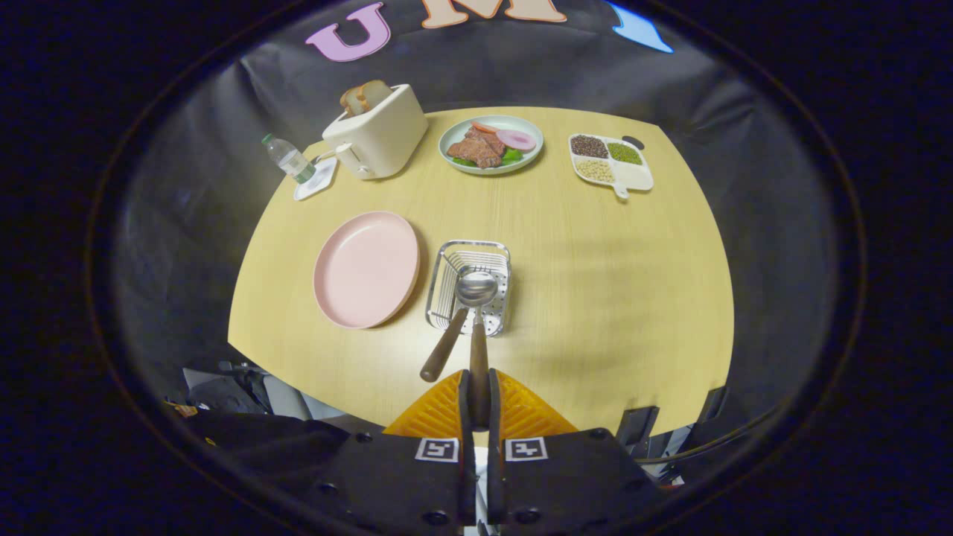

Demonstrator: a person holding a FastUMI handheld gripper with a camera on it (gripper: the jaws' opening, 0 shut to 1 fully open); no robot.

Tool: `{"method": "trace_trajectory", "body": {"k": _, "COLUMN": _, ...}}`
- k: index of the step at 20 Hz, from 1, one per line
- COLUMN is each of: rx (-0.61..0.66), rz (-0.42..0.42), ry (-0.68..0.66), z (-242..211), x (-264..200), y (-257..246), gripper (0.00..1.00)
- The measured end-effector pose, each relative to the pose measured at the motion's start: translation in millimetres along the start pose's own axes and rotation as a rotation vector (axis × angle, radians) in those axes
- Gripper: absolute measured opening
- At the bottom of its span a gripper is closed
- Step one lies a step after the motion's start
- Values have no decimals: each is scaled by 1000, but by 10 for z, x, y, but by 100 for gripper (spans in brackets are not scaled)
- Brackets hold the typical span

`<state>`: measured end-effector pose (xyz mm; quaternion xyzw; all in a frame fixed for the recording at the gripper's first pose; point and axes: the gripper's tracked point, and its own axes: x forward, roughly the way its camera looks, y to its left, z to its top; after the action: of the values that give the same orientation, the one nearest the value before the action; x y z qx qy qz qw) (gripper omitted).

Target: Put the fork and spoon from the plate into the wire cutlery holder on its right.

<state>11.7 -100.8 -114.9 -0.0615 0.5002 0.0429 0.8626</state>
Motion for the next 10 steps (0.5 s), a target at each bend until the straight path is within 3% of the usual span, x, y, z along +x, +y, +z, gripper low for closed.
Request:
{"method": "trace_trajectory", "body": {"k": 7, "rx": 45, "rz": 98, "ry": -19, "z": 240, "x": -19, "y": 93, "gripper": 22}}
{"method": "trace_trajectory", "body": {"k": 10, "rx": 42, "rz": 80, "ry": -56, "z": 297, "x": -22, "y": 36, "gripper": 61}}
